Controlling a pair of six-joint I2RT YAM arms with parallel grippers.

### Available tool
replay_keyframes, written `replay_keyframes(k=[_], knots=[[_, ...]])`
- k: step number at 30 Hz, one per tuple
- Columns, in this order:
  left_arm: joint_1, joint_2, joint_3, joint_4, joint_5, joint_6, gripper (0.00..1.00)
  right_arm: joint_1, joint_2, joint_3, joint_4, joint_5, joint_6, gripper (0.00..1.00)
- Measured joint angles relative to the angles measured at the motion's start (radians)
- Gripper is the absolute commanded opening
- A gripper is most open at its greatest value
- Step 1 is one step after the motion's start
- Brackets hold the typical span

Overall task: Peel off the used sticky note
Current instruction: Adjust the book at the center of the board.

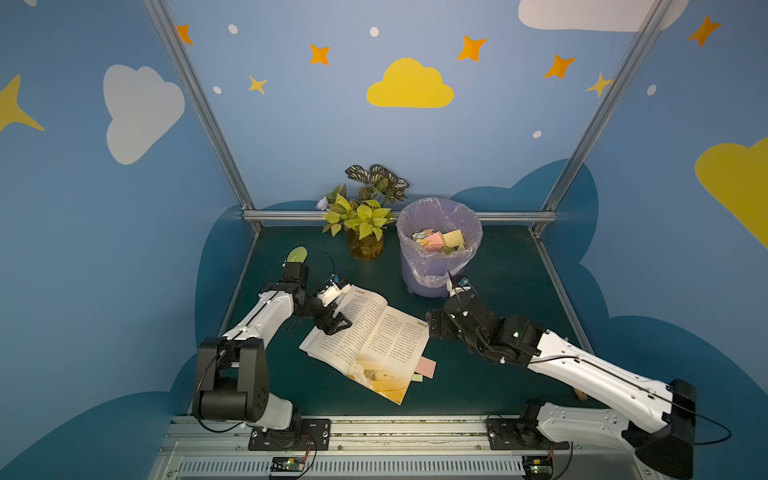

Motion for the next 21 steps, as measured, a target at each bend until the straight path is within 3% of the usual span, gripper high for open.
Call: replay_keyframes(k=[4,11,16,21], knots=[[-0.02,0.037,-0.01,-0.003,-0.055,0.035,0.93,-0.004,0.027,-0.12,0.112,-0.037,0.107,0.97],[-0.067,0.036,-0.069,-0.002,-0.141,0.074,0.92,-0.081,0.211,-0.158,0.322,-0.118,0.178,0.96],[-0.082,0.008,-0.128,0.006,-0.201,0.097,0.92,-0.128,0.384,-0.141,0.423,-0.221,0.142,0.95],[-0.089,-0.064,-0.193,0.008,-0.261,0.119,0.92,-0.117,0.521,-0.021,0.466,-0.297,0.079,0.94]])
